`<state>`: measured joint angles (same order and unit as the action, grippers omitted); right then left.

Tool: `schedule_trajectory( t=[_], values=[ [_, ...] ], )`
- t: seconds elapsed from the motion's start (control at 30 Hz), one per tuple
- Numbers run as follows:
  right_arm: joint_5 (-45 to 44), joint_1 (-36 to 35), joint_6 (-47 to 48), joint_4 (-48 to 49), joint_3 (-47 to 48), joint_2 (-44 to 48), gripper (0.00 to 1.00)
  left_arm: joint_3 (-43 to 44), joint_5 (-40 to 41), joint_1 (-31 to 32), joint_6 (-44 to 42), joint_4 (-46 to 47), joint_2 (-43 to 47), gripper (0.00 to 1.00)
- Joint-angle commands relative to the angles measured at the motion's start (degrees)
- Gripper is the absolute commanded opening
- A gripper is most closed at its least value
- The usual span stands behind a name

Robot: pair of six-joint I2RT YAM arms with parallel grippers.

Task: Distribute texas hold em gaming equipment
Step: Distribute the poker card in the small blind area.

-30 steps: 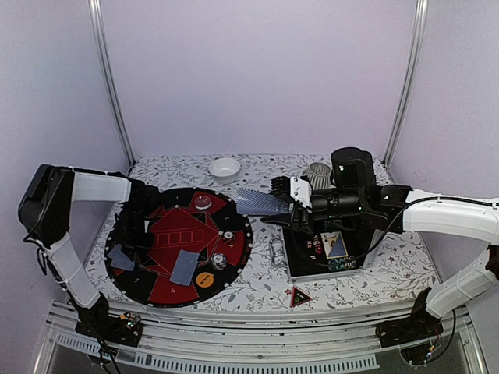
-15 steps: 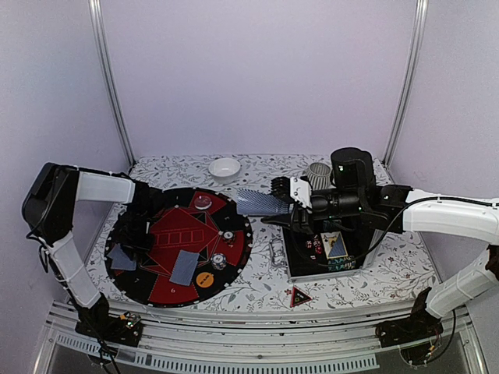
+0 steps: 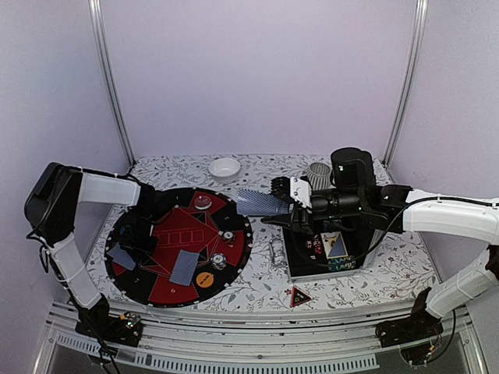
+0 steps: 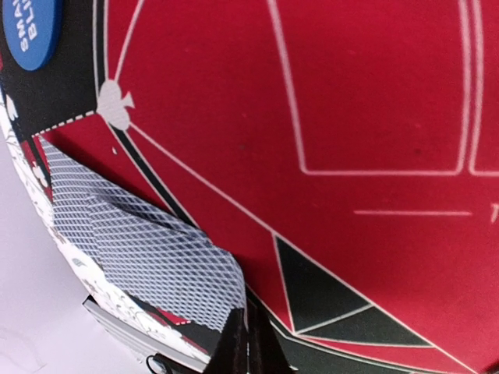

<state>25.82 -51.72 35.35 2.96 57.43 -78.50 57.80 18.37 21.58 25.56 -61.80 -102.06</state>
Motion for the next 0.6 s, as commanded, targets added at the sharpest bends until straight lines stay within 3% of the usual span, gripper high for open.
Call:
schedule_trajectory(
  t=[0.0, 0.57],
  values=[
    [-0.2, 0.0, -0.6, 0.2, 1.1, 0.3, 0.43, 0.2, 1.1, 2.0, 0.4, -1.0, -0.5, 0.02],
    [-0.5, 0.0, -0.6, 0.0, 0.7, 0.9, 0.43, 1.3, 4.3, 1.5, 0.5, -1.2, -4.5, 0.04]
  ],
)
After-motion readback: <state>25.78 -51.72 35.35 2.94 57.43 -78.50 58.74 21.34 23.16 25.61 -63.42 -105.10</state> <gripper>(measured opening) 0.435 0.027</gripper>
